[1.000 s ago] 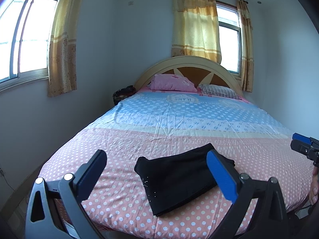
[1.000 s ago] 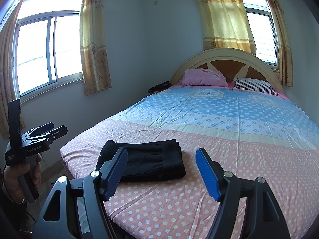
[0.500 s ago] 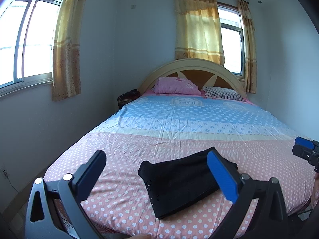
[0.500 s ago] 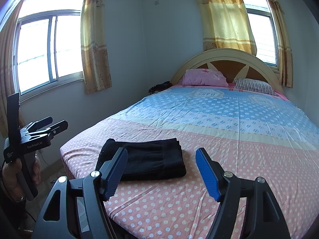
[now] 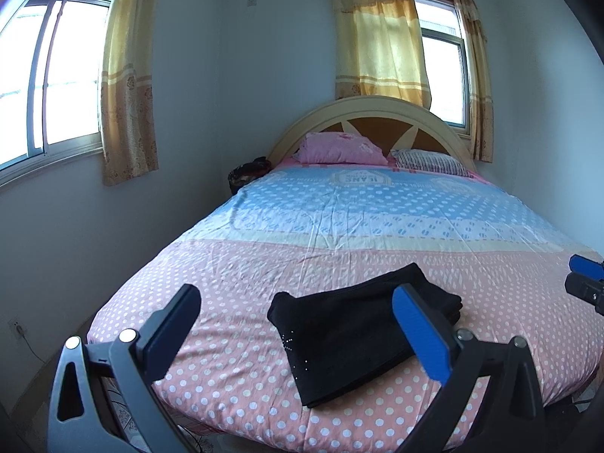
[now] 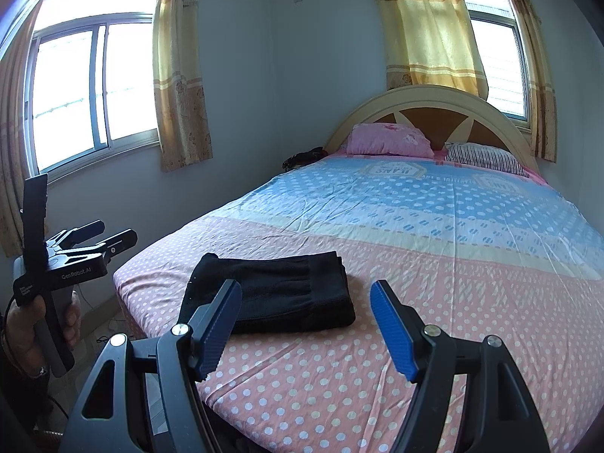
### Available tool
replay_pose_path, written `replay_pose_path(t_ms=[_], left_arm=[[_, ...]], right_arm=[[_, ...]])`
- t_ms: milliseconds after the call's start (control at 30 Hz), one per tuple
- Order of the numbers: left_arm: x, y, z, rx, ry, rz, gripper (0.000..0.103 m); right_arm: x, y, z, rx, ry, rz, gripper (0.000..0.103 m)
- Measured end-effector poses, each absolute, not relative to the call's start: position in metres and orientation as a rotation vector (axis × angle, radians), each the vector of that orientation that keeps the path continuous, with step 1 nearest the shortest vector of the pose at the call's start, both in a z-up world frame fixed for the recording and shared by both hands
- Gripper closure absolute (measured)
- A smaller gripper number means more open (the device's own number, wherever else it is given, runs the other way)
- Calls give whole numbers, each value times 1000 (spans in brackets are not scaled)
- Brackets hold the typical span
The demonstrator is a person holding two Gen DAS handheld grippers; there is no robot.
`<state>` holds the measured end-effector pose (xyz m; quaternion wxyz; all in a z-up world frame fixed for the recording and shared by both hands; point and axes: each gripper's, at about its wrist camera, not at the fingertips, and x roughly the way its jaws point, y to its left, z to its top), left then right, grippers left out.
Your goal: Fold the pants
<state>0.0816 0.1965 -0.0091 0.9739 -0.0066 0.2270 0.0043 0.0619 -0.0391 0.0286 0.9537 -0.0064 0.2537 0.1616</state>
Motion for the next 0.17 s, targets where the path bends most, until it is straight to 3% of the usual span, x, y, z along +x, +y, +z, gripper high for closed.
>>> replay_pose_path(t_ms=[167], left_arm=[[81, 193, -14, -2, 461, 6, 0]], right_arm=[[62, -44, 26, -6, 523, 316, 31]])
